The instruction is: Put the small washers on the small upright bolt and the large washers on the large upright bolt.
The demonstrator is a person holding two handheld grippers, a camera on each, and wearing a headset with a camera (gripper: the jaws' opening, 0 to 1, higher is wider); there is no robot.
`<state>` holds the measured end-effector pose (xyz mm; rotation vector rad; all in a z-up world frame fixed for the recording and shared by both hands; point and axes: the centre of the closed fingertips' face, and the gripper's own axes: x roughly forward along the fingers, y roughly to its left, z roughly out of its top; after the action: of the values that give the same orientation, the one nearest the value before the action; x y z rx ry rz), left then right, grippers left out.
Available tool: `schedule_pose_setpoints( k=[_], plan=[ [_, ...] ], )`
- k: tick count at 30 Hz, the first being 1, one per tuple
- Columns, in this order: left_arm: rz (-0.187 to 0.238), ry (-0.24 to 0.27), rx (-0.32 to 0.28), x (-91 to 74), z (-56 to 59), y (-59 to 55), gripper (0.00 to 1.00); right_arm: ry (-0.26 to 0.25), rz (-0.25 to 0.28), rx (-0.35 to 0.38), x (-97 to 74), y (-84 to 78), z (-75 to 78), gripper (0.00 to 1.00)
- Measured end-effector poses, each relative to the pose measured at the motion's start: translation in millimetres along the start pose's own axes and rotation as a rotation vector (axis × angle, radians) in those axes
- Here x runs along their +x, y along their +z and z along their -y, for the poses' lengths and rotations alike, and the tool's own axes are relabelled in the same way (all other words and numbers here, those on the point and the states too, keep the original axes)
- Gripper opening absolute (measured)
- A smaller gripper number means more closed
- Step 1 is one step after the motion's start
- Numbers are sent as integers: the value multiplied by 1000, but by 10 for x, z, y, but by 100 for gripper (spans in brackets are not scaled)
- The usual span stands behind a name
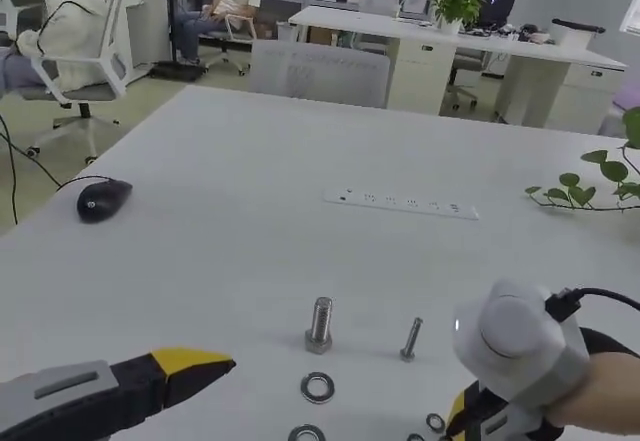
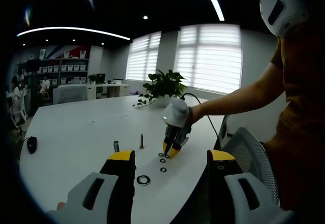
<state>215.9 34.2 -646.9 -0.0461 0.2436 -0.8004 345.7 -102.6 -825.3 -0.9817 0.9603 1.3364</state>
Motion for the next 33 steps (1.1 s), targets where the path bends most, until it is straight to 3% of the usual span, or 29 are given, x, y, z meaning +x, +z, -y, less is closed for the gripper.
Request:
schedule_pose_setpoints(
  k=[4,13,18,22,33],
  plan=[
    [-3,3,4,-6,1,3,56,-7,-13,-28,0,3,-11,13],
    [-5,1,6,-11,27,17,56,2,-4,-15,-11,-5,-2,12],
    [-10,1,8,-5,27,16,56,8,-12,-34,-110,23,5,12],
    [-16,-6,9,18,39,10,56,-3,-13,-50,-229,79,70,12],
    [-11,-13,5,47,53,16,56,-62,-1,-93,-509,298,426,12]
  ],
)
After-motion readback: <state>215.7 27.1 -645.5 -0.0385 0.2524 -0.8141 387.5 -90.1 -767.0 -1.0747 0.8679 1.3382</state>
